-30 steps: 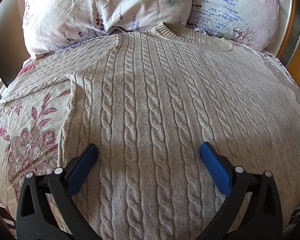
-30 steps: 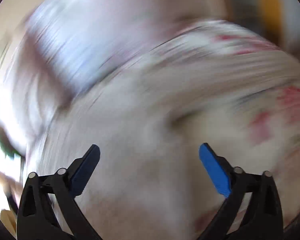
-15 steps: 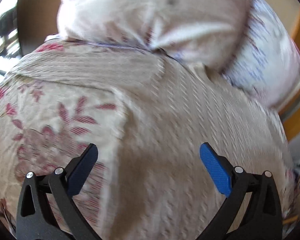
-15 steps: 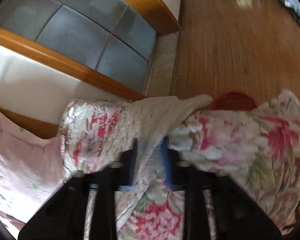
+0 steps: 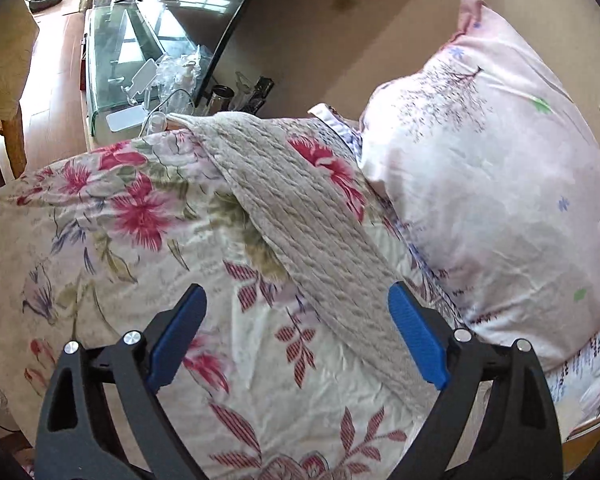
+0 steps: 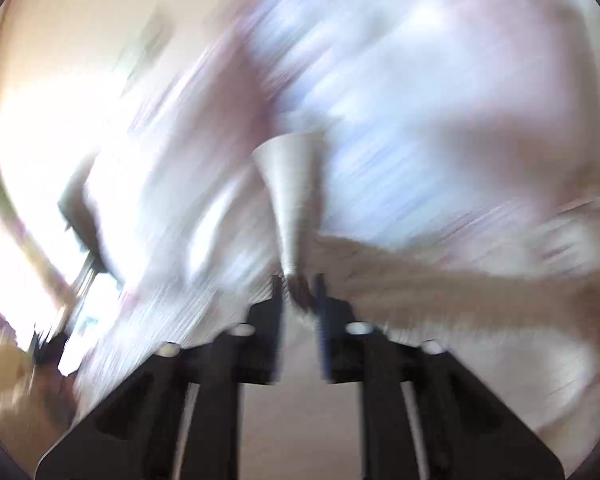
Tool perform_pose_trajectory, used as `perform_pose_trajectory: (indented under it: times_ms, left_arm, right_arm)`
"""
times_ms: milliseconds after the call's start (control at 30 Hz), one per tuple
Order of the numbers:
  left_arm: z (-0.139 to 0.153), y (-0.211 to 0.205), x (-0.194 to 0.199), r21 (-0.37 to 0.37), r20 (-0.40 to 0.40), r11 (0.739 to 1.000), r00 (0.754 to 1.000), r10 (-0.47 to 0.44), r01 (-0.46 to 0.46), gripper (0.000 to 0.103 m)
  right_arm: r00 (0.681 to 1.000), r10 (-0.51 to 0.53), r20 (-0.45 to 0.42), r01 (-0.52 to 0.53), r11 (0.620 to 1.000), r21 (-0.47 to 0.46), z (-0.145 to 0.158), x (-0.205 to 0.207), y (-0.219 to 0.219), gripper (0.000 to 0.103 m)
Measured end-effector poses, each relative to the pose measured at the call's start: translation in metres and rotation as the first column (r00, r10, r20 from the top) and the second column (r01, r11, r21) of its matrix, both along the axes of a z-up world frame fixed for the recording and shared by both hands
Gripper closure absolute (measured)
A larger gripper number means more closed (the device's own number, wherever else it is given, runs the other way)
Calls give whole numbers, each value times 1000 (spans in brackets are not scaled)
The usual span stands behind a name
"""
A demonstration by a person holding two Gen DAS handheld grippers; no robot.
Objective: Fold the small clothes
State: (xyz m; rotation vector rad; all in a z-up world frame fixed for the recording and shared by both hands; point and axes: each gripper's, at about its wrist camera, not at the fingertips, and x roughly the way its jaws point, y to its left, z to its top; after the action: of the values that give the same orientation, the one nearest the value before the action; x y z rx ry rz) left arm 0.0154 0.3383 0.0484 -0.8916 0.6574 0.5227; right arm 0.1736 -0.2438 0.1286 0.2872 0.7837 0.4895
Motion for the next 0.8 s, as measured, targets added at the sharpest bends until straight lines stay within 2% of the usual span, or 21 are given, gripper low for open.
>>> perform_pose_trajectory:
  times_ms: [33,100,133,200,300,367,400,467,600,633,667,700,733,767,800]
  left_arm:
    - [-3,9,3,-22,7,1000,1000,18,-18,12]
    - [-8,24,6,-71,23,996,998,51,-49,14]
    - [-12,31,10,-94,29,993,997,68,-65,15]
    - [-18,42,16,-126,30,988,995,95,-91,19]
    - [-26,60,25,-172,38,977,991,132,-124,27]
    - [-31,71,27,-212,45,965,984,170,-157,32]
    - [-34,77,26,-242,57,953,978,200,-180,36]
    - [-39,86,22,-302,81,927,963,258,-223,37]
    - [-40,100,25,-373,104,892,944,313,-254,54]
    - [-40,103,27,-372,104,891,943,317,-259,56]
    - [-39,105,31,-362,91,896,946,310,-259,63]
    - [-38,106,35,-347,72,903,953,294,-252,82]
    - [-35,105,39,-328,62,913,959,276,-241,94]
    - [-28,102,43,-295,63,929,965,254,-225,96]
    - [-15,94,48,-224,70,955,974,215,-195,96]
  right_arm:
    - [993,100,-69,-102,994,-27,-15,-6,40,56]
    - [968,211,-137,-213,977,-2,-34,-27,82,53]
    - [960,233,-154,-234,972,13,-36,-34,87,45]
    - [949,260,-181,-266,964,-8,-43,-44,89,37]
    - [954,213,-210,-231,971,-65,-48,-41,70,36]
    - [959,129,-251,-149,987,-61,-57,-35,38,31]
    - [959,92,-267,-113,992,-62,-63,-32,33,30]
    - [954,25,-298,-49,996,-72,-69,-31,7,30]
    - [947,-29,-319,-6,994,-106,-76,-51,-15,30]
    - [945,-39,-324,1,993,-115,-78,-53,-19,30]
    - [943,-49,-328,10,993,-119,-80,-54,-22,30]
    - [942,-55,-331,16,993,-121,-79,-56,-24,30]
    - [940,-66,-335,26,992,-123,-80,-57,-28,30]
    - [939,-71,-336,30,992,-124,-81,-58,-27,30]
    - [939,-76,-336,36,992,-124,-81,-59,-30,30]
